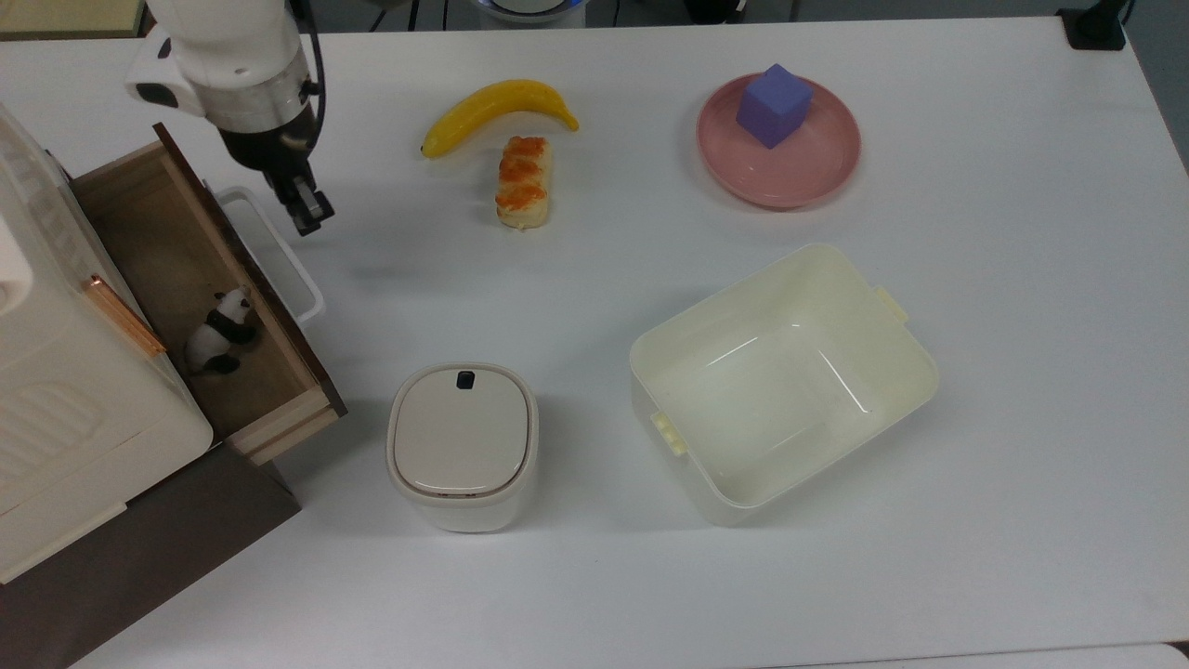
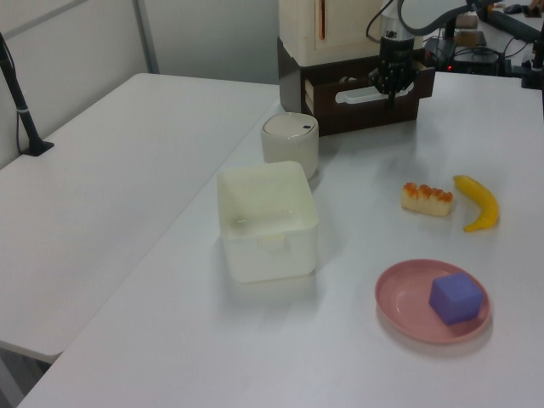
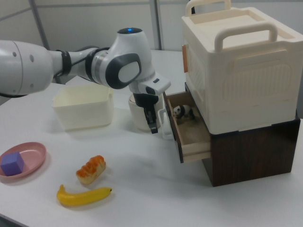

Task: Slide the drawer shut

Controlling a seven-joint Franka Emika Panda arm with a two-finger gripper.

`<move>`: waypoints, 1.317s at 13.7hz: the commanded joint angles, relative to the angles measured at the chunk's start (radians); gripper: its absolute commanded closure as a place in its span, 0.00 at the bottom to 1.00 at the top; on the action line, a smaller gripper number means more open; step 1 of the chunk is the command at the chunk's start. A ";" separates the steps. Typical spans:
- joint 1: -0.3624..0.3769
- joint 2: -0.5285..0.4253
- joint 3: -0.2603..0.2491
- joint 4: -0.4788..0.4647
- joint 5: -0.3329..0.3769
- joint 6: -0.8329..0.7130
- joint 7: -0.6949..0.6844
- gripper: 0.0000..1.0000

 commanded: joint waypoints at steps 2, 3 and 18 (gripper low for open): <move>0.007 0.036 -0.058 -0.001 -0.024 0.112 0.032 0.95; 0.007 0.045 -0.073 0.008 -0.043 0.138 0.030 0.95; 0.114 0.006 -0.072 0.015 -0.136 0.079 -0.499 0.90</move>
